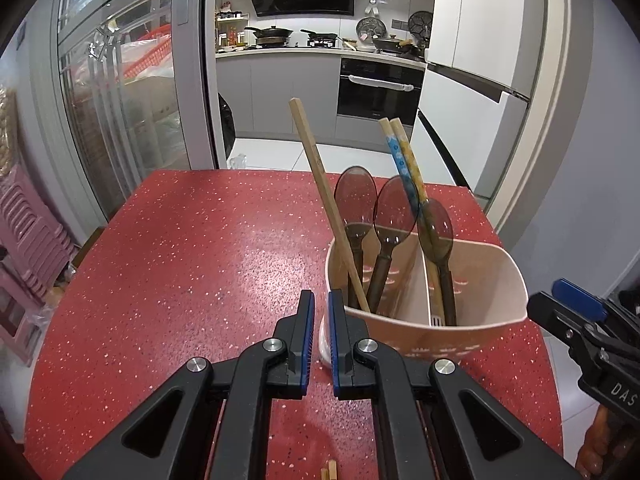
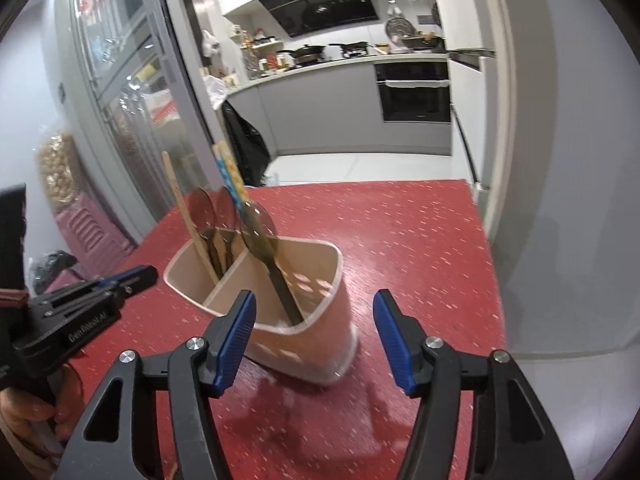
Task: Organize utensils
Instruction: 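Move both open tools back from the holder toward the remaining utensils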
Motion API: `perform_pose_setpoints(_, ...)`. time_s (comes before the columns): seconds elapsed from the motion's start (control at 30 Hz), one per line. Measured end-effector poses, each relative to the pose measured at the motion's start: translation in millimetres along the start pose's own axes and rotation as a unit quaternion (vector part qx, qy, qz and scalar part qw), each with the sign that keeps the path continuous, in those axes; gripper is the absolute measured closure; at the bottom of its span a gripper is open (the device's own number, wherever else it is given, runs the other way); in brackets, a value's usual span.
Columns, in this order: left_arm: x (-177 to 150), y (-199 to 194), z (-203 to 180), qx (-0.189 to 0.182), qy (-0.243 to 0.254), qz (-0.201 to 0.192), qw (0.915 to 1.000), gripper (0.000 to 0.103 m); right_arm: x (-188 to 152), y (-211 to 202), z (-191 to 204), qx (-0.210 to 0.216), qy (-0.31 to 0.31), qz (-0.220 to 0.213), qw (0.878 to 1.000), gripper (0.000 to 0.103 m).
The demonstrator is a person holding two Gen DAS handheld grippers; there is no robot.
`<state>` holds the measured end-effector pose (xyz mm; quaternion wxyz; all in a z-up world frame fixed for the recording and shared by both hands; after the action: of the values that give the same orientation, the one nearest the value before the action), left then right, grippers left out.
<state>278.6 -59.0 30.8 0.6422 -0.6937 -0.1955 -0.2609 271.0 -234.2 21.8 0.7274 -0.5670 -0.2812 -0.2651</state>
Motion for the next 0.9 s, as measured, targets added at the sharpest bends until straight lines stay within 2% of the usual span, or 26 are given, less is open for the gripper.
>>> perform_pose_setpoints(0.37, -25, -15, 8, -0.008, -0.004, 0.011, 0.9999, 0.071, -36, -16, -8, -0.033, 0.035, 0.014, 0.999, 0.033)
perform_pose_setpoints(0.47, -36, -19, 16, -0.011, -0.016, 0.017, 0.9997, 0.071, -40, -20, -6, -0.04, 0.037, 0.013, 0.998, 0.023)
perform_pose_setpoints(0.53, -46, -21, 23, -0.011, -0.025, 0.023, 0.9994, 0.071, -45, -23, -4, -0.043, 0.04, 0.013, 0.998, 0.023)
perform_pose_setpoints(0.57, -50, -22, 24, -0.011, -0.027, 0.026, 0.9993, 0.059, -47, -24, -3, -0.045, 0.041, 0.014, 0.998, 0.023)
perform_pose_setpoints(0.6, -56, -23, 28, -0.008, -0.029, 0.029, 0.9991, 0.002, -51, -25, -2, -0.048, 0.042, 0.016, 0.998, 0.021)
perform_pose_setpoints(0.63, -61, -24, 31, 0.0, -0.03, 0.03, 0.9991, 0.0, -53, -25, -2, -0.048, 0.042, 0.017, 0.998, 0.017)
perform_pose_setpoints(0.7, -69, -27, 39, 0.021, -0.023, 0.012, 0.9994, 0.0, -62, -27, 1, -0.048, 0.043, 0.02, 0.998, 0.0)
perform_pose_setpoints(0.9, -118, 1, 50, 0.026, -0.011, 0.04, 0.9988, 0.0, -85, -30, 12, -0.047, 0.037, 0.037, 0.998, 0.0)
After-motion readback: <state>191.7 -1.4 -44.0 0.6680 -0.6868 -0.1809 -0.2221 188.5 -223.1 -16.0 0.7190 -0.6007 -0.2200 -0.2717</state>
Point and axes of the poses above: each gripper's, at about its wrist camera, not at the fingertips, and y roughly the way its jaws point, z to its left, x to its top, the point moved 10 cm from there along y, roughly the way its jaws point, and after that the axes turned 4 degrees about z, right-handed, at the moved point
